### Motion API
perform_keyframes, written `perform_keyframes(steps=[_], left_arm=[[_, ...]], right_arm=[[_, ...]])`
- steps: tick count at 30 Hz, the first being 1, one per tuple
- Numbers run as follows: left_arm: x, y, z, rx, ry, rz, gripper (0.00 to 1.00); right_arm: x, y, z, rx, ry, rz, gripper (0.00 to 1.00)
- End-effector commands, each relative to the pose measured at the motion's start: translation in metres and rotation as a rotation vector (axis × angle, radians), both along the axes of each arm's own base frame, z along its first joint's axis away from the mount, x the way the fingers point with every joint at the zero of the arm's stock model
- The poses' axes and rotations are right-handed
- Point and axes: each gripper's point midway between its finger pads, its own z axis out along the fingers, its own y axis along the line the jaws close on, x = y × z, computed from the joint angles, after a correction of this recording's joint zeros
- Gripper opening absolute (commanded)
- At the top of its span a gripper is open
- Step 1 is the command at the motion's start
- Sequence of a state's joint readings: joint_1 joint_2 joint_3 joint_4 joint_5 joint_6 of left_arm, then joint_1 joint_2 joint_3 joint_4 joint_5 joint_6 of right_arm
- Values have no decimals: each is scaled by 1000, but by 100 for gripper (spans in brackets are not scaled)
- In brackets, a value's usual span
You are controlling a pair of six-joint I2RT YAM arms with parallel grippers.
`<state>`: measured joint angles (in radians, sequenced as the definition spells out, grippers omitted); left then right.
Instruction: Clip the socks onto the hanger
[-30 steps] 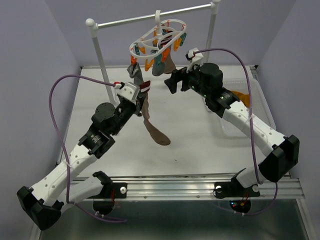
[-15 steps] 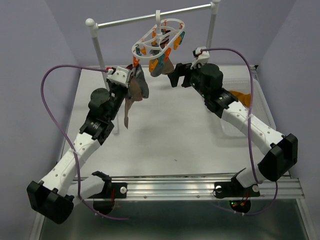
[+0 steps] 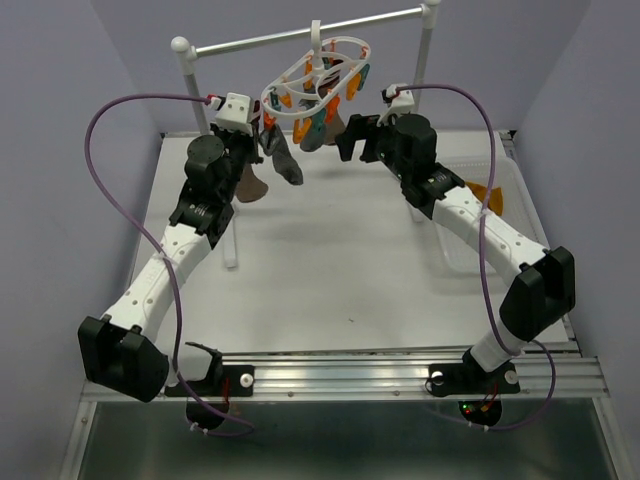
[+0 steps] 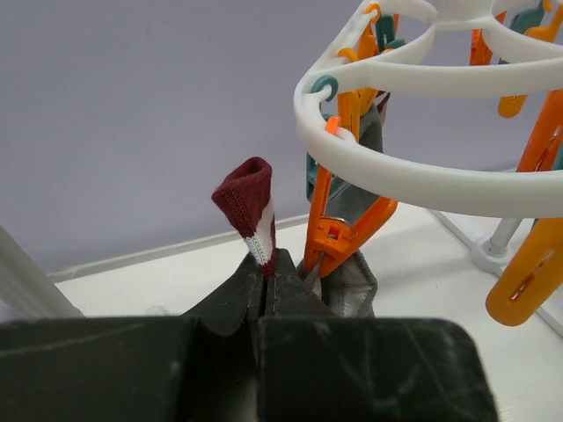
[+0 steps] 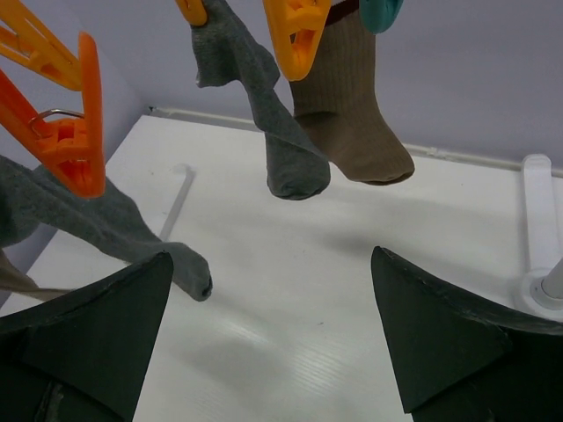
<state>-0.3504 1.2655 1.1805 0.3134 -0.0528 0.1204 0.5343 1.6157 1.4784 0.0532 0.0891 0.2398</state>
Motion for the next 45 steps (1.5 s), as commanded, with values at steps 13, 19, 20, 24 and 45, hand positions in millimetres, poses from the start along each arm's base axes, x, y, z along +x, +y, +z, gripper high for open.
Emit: perform_keyframes(steps=[13,19,20,24,45], left_arm=[[-79,26,-12,75,-52,-33,0],[-129,-26,-10,87,-181,-400,0],[-132,-30,-10,87,-191,-429,0],[-119,-41,-15,88,-162,-464,0],[-22,-71,5,-7,-63,-425,0]], right_arm=[[13,-9,38,9,-113,10,100],[12,-12,40,-18,-131,21,100],[12,-12,41,-18,-131,20,100],[17,-16,43,21,-112,16,100],[18,36,52,56,-129,296,100]])
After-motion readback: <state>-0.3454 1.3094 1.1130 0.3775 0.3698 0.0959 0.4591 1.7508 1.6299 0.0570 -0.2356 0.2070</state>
